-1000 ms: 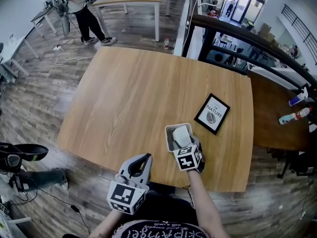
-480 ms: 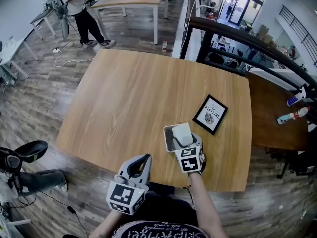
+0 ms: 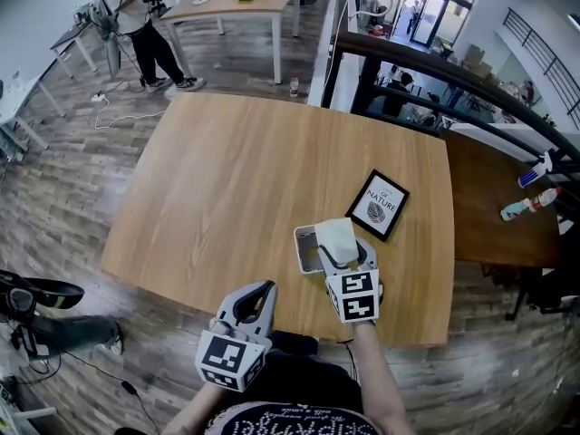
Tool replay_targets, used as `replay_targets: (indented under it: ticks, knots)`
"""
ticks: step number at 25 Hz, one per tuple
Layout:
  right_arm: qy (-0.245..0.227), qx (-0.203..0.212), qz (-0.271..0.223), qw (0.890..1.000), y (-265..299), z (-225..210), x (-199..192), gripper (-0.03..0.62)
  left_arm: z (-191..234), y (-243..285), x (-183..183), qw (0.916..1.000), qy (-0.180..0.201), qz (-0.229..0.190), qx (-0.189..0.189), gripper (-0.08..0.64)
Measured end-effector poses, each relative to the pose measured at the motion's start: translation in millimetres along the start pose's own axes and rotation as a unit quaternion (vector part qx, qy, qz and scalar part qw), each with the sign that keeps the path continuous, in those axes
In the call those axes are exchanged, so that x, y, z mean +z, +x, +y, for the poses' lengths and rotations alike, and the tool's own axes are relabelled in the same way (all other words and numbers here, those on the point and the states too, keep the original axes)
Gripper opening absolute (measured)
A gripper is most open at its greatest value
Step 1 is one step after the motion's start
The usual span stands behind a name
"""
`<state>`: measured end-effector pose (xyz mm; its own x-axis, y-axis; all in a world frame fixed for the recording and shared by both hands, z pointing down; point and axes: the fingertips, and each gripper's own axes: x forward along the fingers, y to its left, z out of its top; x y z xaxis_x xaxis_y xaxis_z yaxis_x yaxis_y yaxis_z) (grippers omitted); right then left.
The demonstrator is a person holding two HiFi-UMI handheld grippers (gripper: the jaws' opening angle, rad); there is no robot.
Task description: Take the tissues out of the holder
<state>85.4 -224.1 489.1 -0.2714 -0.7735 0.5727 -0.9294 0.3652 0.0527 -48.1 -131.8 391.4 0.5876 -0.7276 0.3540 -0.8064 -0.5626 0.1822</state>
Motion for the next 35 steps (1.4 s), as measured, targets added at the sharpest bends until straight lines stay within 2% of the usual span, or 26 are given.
replay_targets:
  ticks: [8, 20, 30, 35]
  knots:
    - [0.031, -0.002, -0.056, 0.998, -55, -1, 16, 0.290, -15, 3, 4, 0.9998, 0.003, -0.005, -0.018, 0.005]
    - [0.048, -0.022, -0.121, 0.991, -126, -8, 19, 0.290, -32, -2, 1, 0.9995, 0.010, -0.005, -0.031, 0.005]
    - [0.076, -0.043, -0.137, 0.987, -163, -2, 2, 0.288, -36, -9, -2, 0.9993, 0.013, -0.005, -0.035, 0.005]
    - [0.084, -0.036, -0.132, 0.987, -170, 10, -10, 0.288, -36, -10, -6, 0.9993, 0.010, -0.002, -0.036, 0.005]
